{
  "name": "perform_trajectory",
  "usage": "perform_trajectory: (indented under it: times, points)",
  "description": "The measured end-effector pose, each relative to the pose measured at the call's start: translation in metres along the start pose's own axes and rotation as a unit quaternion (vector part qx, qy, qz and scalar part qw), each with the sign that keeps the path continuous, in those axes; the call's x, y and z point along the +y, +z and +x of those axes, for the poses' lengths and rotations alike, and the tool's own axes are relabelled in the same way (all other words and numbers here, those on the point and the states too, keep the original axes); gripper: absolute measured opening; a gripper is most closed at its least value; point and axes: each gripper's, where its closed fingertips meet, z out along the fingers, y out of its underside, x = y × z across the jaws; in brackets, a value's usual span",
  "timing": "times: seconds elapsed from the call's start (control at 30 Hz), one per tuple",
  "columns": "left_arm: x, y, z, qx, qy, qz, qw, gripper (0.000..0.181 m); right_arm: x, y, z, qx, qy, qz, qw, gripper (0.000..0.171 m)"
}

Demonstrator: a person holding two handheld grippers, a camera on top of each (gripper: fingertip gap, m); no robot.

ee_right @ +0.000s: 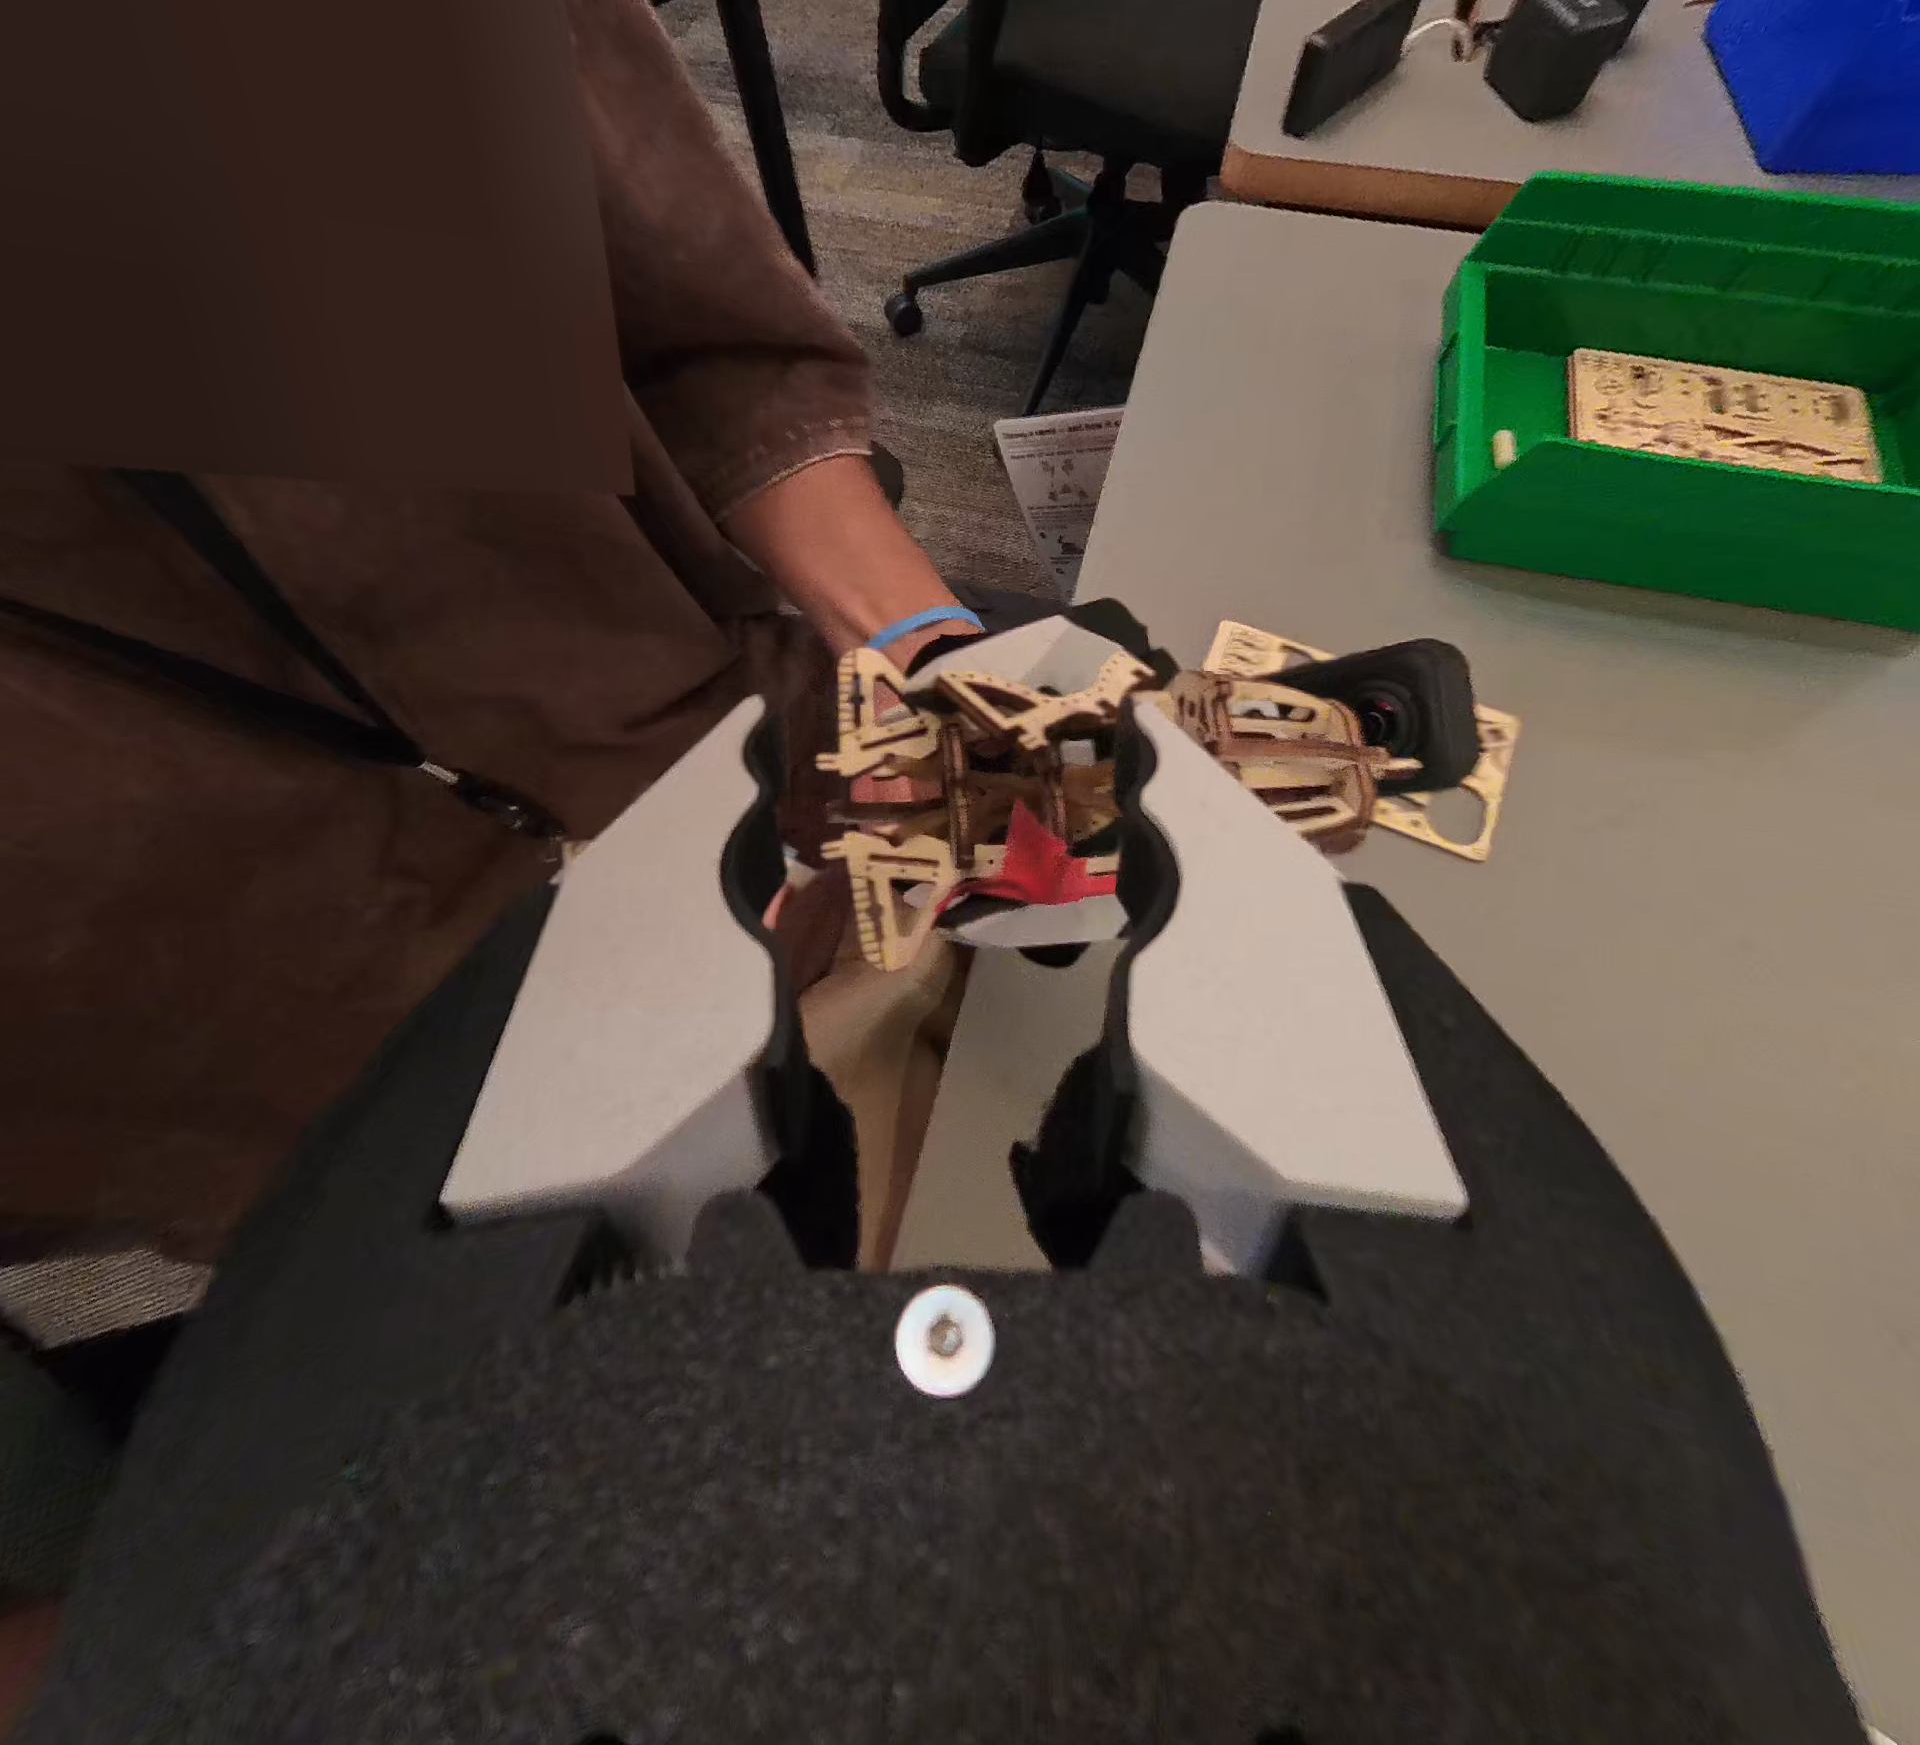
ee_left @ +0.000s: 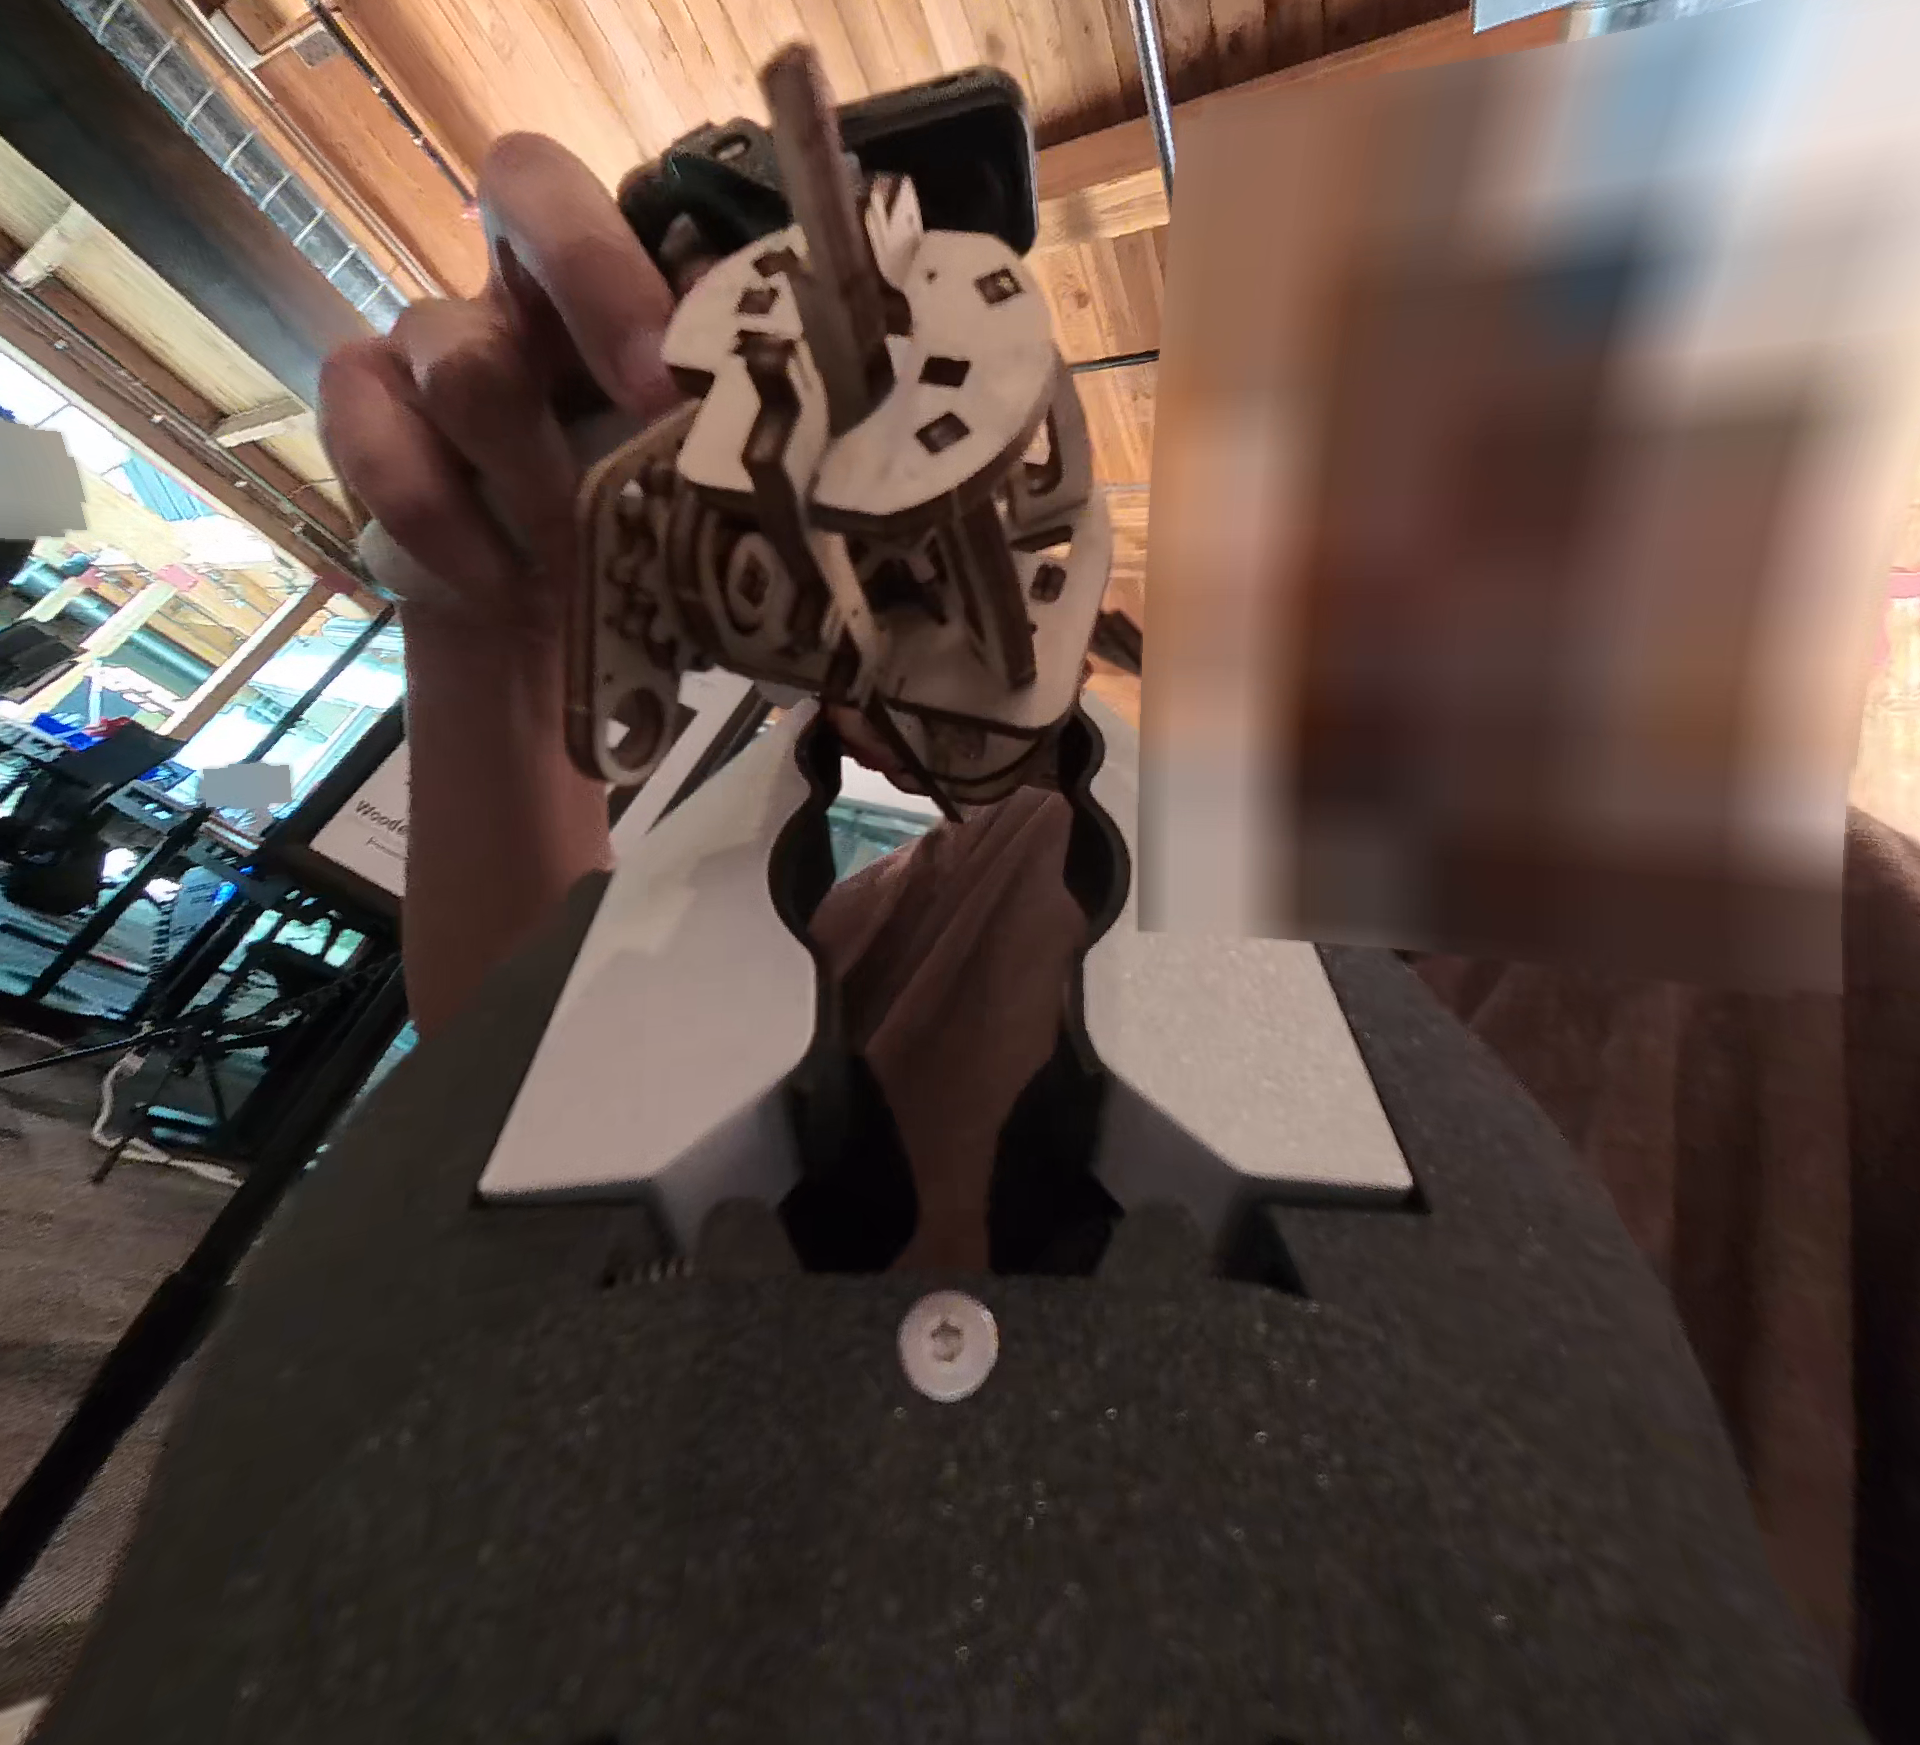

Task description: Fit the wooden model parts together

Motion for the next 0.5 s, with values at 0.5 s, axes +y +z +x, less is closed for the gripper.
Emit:
perform_trajectory:
  times: [0.5]
  points:
    - [0.002, -0.020, -0.032, -0.129, 0.035, -0.066, 0.989, 0.039, 0.013, -0.031, 0.014, 0.198, -0.026, 0.151, 0.968, 0.020]
